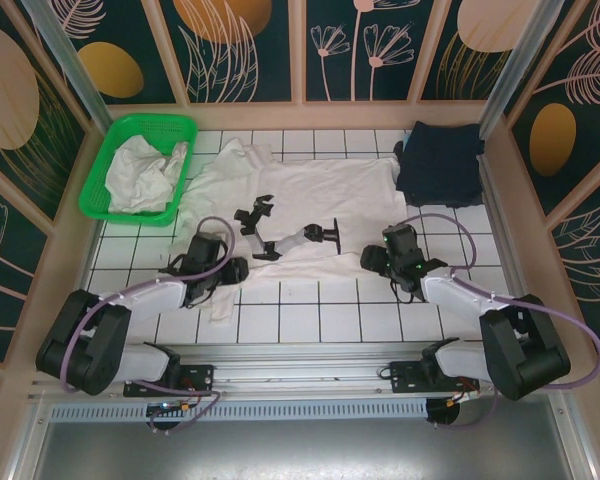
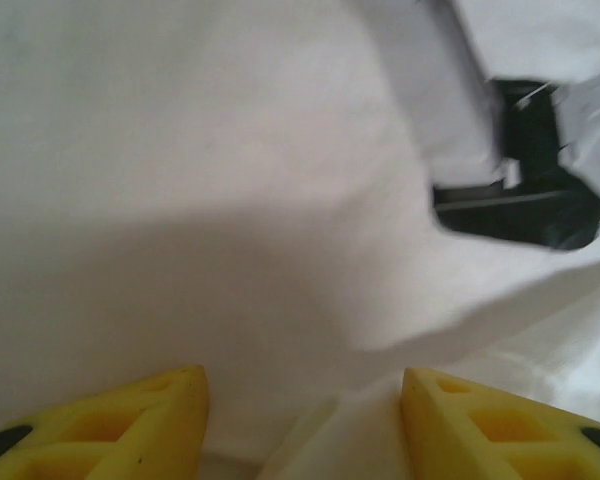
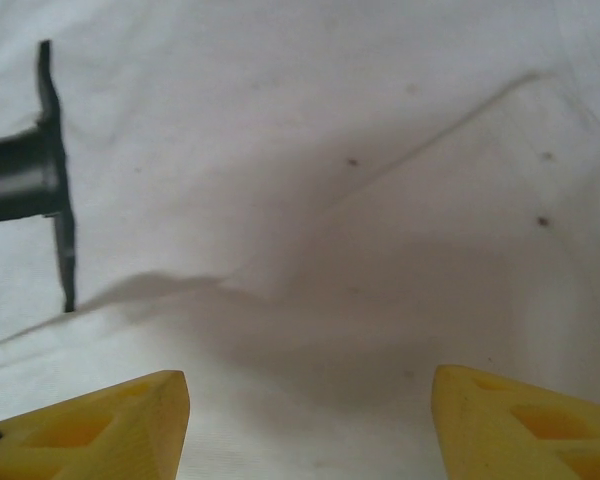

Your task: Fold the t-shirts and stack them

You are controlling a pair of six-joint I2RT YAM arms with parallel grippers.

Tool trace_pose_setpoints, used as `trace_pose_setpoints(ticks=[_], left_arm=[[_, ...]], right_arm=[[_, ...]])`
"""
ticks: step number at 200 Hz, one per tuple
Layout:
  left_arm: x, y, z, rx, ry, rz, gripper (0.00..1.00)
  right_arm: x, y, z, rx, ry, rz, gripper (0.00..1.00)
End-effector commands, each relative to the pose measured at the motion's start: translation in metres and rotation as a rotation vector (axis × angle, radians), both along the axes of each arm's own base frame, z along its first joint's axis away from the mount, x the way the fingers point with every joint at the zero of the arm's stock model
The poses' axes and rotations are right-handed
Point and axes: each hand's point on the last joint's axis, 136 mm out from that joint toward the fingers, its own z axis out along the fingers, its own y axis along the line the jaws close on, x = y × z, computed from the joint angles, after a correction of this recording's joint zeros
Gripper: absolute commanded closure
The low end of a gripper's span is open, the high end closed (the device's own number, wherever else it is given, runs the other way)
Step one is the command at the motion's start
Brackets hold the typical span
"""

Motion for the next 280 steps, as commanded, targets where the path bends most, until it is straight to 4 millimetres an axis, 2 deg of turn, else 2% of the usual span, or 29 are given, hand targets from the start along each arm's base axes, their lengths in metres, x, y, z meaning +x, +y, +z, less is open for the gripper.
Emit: trace_pose_setpoints(ticks=[1,36,74,79,86,92,115,131,143,157,169,187,214,242,280], left_arm=[[0.001,-0.002,0.018,-0.047,-0.066,0.026,0.48],[-0.013,-0.013,0.029,-0.095,-0.09,-0.003,0.58],[-0.019,-0.013,0.013,-0.074,-0.05,-0.013,0.7],[-0.019,-0.013,0.012,-0.072,-0.047,-0.009,0.66],[-0.02,-0.012,0.009,-0.068,-0.044,-0.001,0.56],[-0.02,-0.01,0.007,-0.057,-0.034,0.009,0.52],[-0.02,-0.002,0.003,-0.015,-0.025,0.04,0.5],[-0.023,-0.004,0.001,0.007,-0.014,0.021,0.5],[-0.029,-0.015,-0.001,0.013,0.0,-0.023,0.57],[-0.035,-0.025,-0.003,0.032,0.02,-0.055,0.73],[-0.039,-0.029,-0.002,0.039,0.022,-0.056,0.88],[-0.041,-0.034,0.009,0.019,-0.002,-0.055,1.0],[-0.045,-0.03,0.024,0.03,-0.01,-0.053,1.0],[-0.051,-0.028,0.036,0.049,0.003,-0.078,1.0],[-0.058,-0.04,0.058,-0.016,-0.004,-0.127,1.0]], right_arm=[[0.005,-0.014,0.001,-0.028,-0.029,-0.101,0.35],[-0.005,-0.028,-0.003,-0.037,-0.011,-0.158,0.34],[-0.006,-0.037,0.003,-0.047,-0.026,-0.165,0.32],[-0.007,-0.039,0.003,-0.048,-0.028,-0.169,0.31],[-0.008,-0.04,0.003,-0.049,-0.027,-0.169,0.31],[-0.008,-0.042,0.004,-0.051,-0.027,-0.168,0.3],[-0.013,-0.05,0.007,-0.083,-0.022,-0.182,0.27],[-0.016,-0.057,0.008,-0.093,-0.028,-0.209,0.26],[-0.018,-0.059,0.007,-0.084,-0.036,-0.221,0.25],[-0.018,-0.061,0.005,-0.073,-0.037,-0.229,0.26],[-0.017,-0.062,0.004,-0.066,-0.027,-0.225,0.28],[-0.013,-0.063,0.002,-0.054,-0.016,-0.223,0.33],[-0.009,-0.061,0.001,-0.049,-0.004,-0.211,0.41],[-0.008,-0.061,0.002,-0.05,-0.001,-0.207,0.57],[-0.006,-0.057,0.001,-0.009,0.0,-0.179,0.73]])
